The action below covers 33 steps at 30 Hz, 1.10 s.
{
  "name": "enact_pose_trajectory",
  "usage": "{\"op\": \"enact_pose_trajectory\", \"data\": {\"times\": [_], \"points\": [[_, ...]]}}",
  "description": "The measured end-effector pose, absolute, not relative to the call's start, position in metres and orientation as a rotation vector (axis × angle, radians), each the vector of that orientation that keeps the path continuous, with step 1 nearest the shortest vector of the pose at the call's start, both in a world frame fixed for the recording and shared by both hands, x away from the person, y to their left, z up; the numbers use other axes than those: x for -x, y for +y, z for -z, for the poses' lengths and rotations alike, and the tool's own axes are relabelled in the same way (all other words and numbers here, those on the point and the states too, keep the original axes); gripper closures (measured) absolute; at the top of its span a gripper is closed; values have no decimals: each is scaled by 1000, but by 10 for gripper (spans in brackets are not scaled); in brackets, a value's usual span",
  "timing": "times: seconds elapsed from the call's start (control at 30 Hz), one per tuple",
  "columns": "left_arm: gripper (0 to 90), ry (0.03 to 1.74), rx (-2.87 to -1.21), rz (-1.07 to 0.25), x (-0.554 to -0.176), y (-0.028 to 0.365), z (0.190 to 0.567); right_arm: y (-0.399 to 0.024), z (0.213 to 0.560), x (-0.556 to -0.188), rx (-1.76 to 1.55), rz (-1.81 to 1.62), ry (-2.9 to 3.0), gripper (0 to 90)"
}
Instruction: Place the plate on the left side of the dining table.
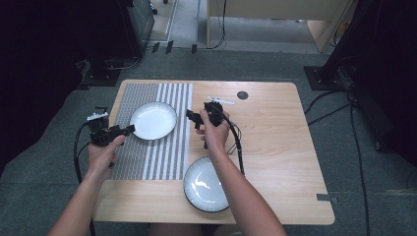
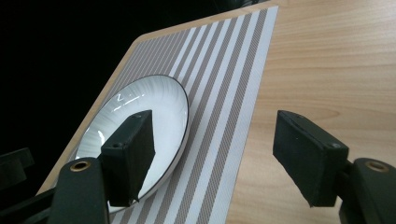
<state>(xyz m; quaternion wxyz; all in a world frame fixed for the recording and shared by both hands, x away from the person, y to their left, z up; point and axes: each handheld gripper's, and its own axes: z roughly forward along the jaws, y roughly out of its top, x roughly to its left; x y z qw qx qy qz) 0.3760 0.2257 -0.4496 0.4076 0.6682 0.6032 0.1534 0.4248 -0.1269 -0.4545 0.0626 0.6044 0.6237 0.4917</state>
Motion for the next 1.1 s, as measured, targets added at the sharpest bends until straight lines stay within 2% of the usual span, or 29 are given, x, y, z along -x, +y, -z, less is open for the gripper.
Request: {"op": "enact_pose_trajectory", "data": {"times": [0.37, 0.77, 1.1], "points": [[260, 1453, -1731, -414, -355, 207, 447, -148, 449, -396, -1714, -1496, 1964, 256], [257, 1372, -1744, -459, -323, 192, 436, -177, 440, -366, -1655, -1476, 1925, 249], [255, 1342, -1756, -457, -299, 184, 444, -206, 445, -344, -1653, -1467, 1895, 242]]}}
